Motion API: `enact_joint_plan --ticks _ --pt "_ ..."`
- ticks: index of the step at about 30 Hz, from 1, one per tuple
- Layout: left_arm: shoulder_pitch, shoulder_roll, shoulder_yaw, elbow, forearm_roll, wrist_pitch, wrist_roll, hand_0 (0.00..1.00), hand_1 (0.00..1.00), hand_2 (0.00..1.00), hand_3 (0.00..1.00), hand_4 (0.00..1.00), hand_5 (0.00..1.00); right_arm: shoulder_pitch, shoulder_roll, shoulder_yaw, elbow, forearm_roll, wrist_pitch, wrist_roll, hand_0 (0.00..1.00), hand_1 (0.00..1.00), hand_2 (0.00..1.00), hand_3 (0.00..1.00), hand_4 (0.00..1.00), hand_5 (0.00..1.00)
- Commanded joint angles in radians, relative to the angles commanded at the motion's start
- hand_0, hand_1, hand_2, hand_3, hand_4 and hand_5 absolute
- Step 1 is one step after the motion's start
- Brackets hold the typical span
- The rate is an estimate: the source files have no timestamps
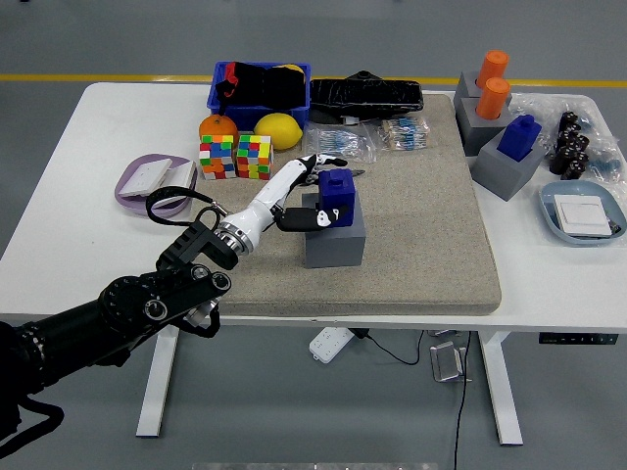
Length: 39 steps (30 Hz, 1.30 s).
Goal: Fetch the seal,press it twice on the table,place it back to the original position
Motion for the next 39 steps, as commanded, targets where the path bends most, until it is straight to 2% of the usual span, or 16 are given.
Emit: enact_joint_plan --ticks 18,39 --pt "-0.007 -0.005 0.010 0.012 0.009 0.023 -0.024 0.866 0.521 0.437 0.796 0.610 0.002 0.002 -0.001 -0.004 0.001 0.004 0.000 0.000 0.886 0.743 0.729 0.759 0.851 0.514" --pt "0.000 -0.008 0.036 0.035 0.006 0.025 -0.034 0.866 0.518 0.433 0.792 0.599 0.002 0.003 0.000 -0.014 0.004 0.012 0.000 0.000 0.886 0.742 0.730 0.759 0.852 0.515"
